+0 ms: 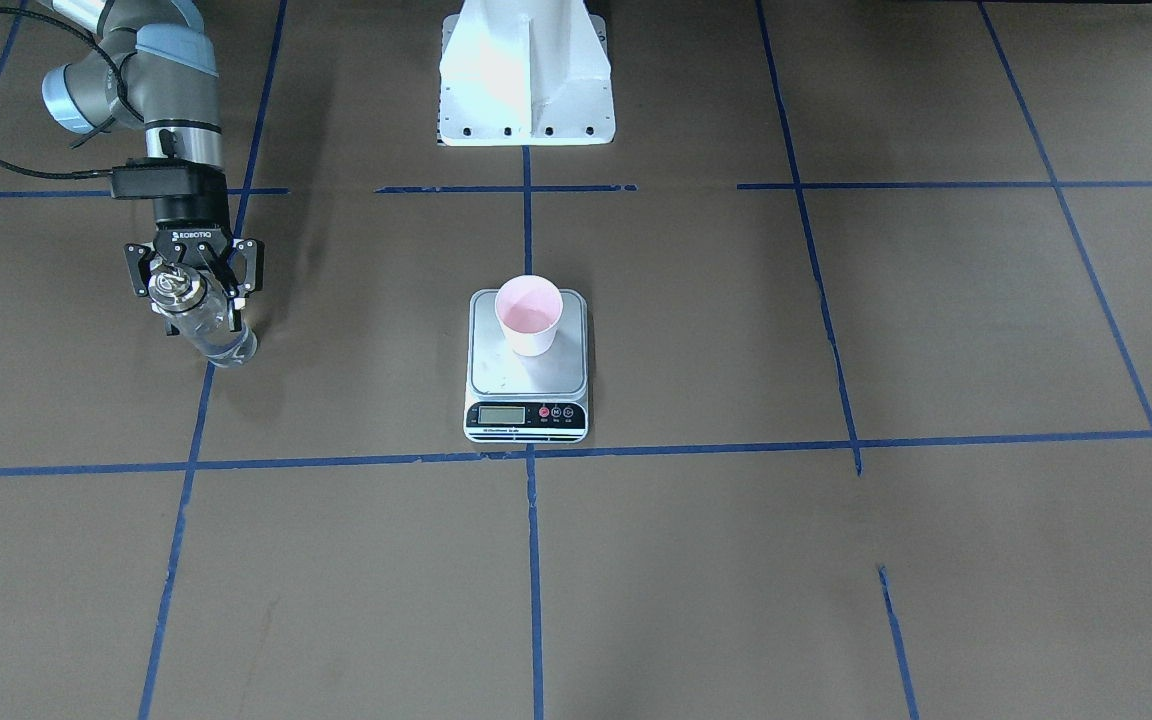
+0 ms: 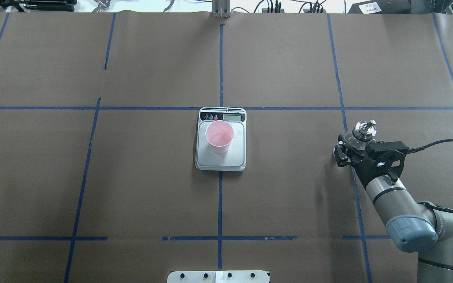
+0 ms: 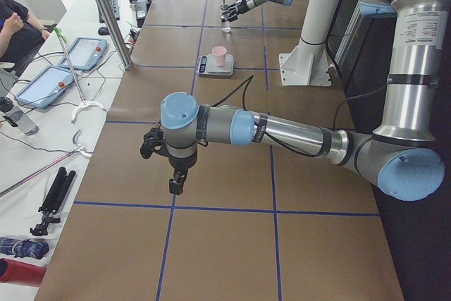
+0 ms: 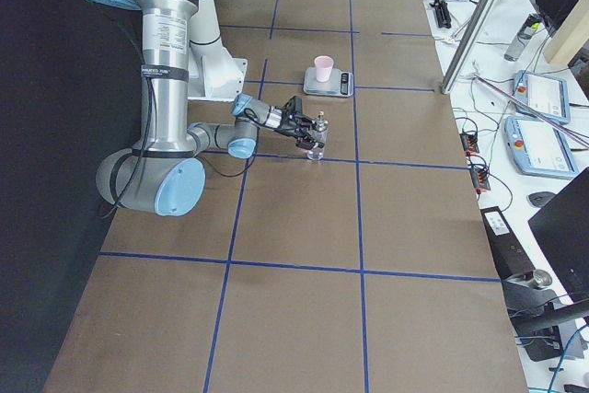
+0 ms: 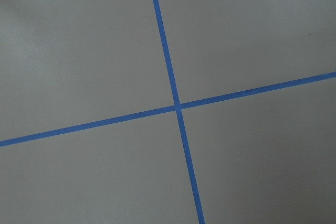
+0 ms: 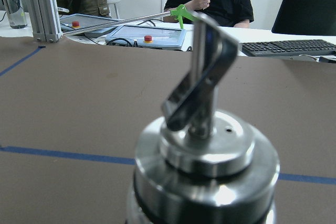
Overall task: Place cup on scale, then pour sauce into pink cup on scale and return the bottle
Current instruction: 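Close the right gripper around the glass bottle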
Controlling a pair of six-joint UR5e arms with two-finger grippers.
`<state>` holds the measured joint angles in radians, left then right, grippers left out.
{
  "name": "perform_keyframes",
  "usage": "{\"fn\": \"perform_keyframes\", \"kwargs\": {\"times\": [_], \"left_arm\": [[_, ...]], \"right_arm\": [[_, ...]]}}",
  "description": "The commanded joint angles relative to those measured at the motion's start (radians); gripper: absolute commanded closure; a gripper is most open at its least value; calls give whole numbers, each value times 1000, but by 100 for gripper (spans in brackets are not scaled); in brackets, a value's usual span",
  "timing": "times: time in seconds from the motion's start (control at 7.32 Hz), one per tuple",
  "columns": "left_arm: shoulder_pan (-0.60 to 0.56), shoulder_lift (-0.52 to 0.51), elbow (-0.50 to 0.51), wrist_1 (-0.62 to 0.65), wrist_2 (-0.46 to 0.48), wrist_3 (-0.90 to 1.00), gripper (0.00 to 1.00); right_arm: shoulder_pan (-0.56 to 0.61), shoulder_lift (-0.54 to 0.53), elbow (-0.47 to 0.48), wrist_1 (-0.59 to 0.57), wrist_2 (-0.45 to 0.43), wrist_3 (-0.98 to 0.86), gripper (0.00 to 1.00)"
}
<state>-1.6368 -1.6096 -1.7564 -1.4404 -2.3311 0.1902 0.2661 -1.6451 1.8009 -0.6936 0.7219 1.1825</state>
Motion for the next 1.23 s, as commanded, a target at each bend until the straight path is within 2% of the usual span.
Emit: {"fn": "perform_keyframes", "kwargs": {"times": [0.0,0.27,0.82,1.09], "left_arm": [[0,-1,0,0,-1,0,0],[0,-1,0,0,-1,0,0],[0,0,0,-3,-1,0,0],[0,0,0,-2,-1,0,0]], "right_arm": [[7,1,49,-3,-19,-7,100],[4,4,68,-1,-18,-126,100],[22,28,97,-3,-16,-155,100],[62,57,124,-3,-9,-506,100]]}}
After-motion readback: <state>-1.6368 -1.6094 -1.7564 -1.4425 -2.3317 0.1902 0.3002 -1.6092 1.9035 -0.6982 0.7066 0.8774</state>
